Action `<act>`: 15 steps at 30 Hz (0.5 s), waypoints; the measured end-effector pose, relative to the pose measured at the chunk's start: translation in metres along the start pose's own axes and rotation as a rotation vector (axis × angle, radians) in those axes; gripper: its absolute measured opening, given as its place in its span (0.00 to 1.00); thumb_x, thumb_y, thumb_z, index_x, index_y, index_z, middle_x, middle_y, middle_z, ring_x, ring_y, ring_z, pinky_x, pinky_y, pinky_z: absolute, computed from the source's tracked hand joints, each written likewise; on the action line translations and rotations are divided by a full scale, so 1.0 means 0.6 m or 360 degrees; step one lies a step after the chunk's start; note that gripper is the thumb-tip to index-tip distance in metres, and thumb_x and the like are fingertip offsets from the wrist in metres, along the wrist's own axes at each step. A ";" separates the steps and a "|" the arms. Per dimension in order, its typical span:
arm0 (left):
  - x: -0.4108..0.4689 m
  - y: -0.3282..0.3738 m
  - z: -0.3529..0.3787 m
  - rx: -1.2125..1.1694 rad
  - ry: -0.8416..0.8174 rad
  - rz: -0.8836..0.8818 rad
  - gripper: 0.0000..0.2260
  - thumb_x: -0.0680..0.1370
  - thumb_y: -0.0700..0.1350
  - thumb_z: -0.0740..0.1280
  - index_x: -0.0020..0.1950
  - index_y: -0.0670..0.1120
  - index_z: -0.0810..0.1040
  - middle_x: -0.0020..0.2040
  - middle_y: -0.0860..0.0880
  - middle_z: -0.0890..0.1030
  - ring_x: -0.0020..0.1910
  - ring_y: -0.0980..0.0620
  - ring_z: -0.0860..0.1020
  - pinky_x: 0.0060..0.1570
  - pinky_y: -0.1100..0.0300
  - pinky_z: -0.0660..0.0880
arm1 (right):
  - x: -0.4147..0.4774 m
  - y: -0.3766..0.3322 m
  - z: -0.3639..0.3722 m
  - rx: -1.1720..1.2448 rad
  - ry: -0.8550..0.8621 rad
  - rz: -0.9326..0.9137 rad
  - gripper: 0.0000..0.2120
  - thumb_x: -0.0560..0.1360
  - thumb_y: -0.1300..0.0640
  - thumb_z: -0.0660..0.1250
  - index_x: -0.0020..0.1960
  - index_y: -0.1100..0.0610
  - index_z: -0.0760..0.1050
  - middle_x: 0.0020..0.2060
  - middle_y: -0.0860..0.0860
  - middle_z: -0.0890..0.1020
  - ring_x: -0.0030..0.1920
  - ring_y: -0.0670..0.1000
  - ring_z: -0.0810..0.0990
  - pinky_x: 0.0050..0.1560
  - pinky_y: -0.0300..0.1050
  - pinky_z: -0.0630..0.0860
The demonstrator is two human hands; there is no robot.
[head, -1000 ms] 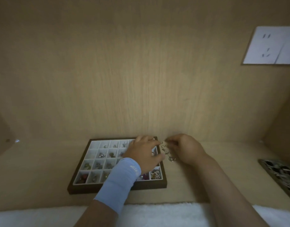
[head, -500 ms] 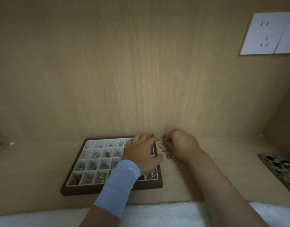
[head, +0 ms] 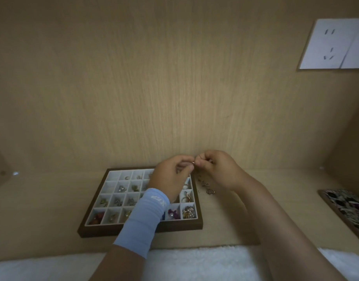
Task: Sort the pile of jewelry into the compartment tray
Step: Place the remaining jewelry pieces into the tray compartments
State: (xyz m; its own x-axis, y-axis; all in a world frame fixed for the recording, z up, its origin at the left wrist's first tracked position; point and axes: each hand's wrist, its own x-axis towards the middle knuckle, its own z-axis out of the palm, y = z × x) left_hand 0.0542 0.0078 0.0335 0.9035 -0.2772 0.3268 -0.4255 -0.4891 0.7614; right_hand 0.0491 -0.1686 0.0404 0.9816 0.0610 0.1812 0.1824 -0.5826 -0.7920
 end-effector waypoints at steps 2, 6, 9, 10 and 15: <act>0.004 0.000 -0.011 -0.0102 0.0086 -0.0049 0.05 0.76 0.47 0.70 0.46 0.59 0.81 0.42 0.59 0.82 0.43 0.66 0.79 0.44 0.72 0.74 | -0.003 -0.017 0.004 0.0187 -0.0039 -0.0002 0.09 0.81 0.57 0.66 0.43 0.55 0.80 0.28 0.39 0.78 0.29 0.37 0.72 0.34 0.33 0.69; 0.004 -0.005 -0.036 -0.0268 0.0153 -0.0095 0.03 0.75 0.46 0.72 0.44 0.54 0.82 0.39 0.55 0.84 0.42 0.60 0.81 0.48 0.61 0.78 | -0.006 -0.045 0.019 0.0371 -0.0028 -0.0040 0.07 0.80 0.58 0.67 0.44 0.55 0.81 0.27 0.40 0.80 0.28 0.37 0.75 0.31 0.31 0.69; -0.002 -0.006 -0.060 -0.0350 0.0159 -0.0119 0.01 0.76 0.44 0.71 0.45 0.51 0.82 0.39 0.54 0.85 0.43 0.58 0.83 0.51 0.58 0.79 | -0.003 -0.064 0.035 0.0365 0.0041 -0.0104 0.05 0.77 0.56 0.71 0.43 0.51 0.83 0.37 0.49 0.86 0.37 0.46 0.84 0.40 0.39 0.79; -0.005 -0.006 -0.069 -0.0371 0.0160 -0.0126 0.02 0.76 0.44 0.71 0.45 0.50 0.82 0.39 0.54 0.85 0.43 0.58 0.83 0.51 0.59 0.78 | 0.000 -0.070 0.041 0.0345 0.0072 -0.0140 0.05 0.77 0.56 0.71 0.42 0.50 0.83 0.40 0.50 0.86 0.40 0.49 0.85 0.44 0.42 0.80; -0.021 -0.036 -0.127 -0.0266 0.0167 -0.0178 0.03 0.75 0.44 0.71 0.44 0.52 0.83 0.40 0.53 0.85 0.44 0.57 0.82 0.48 0.62 0.76 | 0.026 -0.101 0.083 0.0233 0.0051 -0.0205 0.03 0.76 0.57 0.72 0.45 0.52 0.84 0.40 0.49 0.85 0.38 0.39 0.79 0.42 0.33 0.76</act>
State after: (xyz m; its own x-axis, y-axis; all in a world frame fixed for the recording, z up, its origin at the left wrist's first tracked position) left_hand 0.0558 0.0849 0.0559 0.9487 -0.1371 0.2849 -0.3157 -0.3656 0.8756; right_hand 0.0564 -0.0921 0.0622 0.9477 0.1001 0.3030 0.3148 -0.4475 -0.8370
